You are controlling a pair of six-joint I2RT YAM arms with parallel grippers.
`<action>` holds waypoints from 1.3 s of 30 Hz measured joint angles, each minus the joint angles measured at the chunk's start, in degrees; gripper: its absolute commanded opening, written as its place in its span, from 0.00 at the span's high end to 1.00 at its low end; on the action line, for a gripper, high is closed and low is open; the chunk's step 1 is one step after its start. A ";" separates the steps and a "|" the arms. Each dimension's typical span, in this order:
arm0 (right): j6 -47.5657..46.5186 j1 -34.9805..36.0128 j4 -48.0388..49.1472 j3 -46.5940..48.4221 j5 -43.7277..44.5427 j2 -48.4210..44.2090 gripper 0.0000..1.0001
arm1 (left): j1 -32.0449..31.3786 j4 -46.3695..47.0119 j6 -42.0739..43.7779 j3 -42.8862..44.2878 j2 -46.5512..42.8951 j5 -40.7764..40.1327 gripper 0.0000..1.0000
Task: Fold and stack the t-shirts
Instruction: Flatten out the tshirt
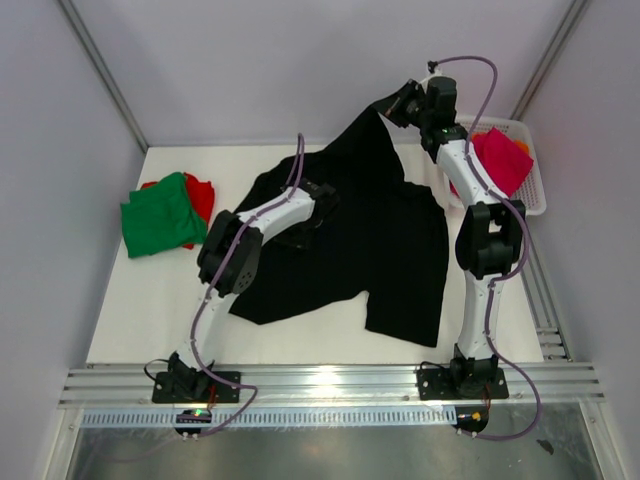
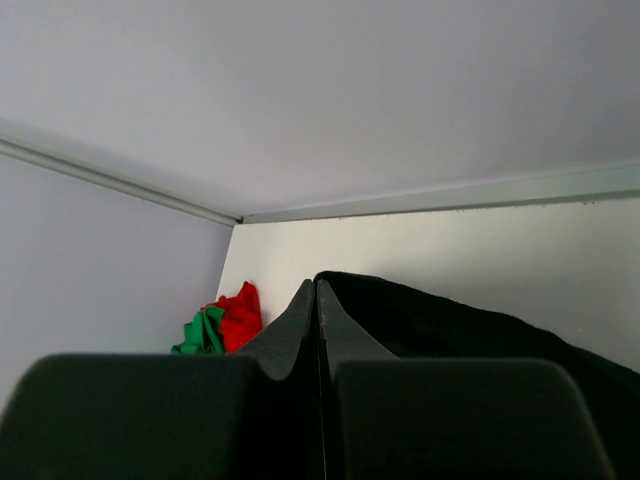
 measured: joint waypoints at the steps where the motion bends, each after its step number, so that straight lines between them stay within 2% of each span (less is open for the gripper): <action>1: 0.00 -0.02 -0.02 -0.46 -0.13 0.00 0.97 | 0.00 -0.20 0.55 0.57 0.98 -0.57 0.04; 14: -0.11 -0.09 0.39 -3.85 -0.81 -0.02 0.97 | 0.00 -1.51 5.09 6.67 4.70 -4.63 0.04; 25: -0.81 -0.09 0.39 -5.44 -0.85 -0.28 0.97 | 0.07 0.09 10.73 16.22 9.60 -7.26 0.04; 39: -3.08 -0.09 -0.09 -9.64 -0.98 -2.40 0.97 | 4.07 2.25 13.33 17.86 12.31 -10.38 0.04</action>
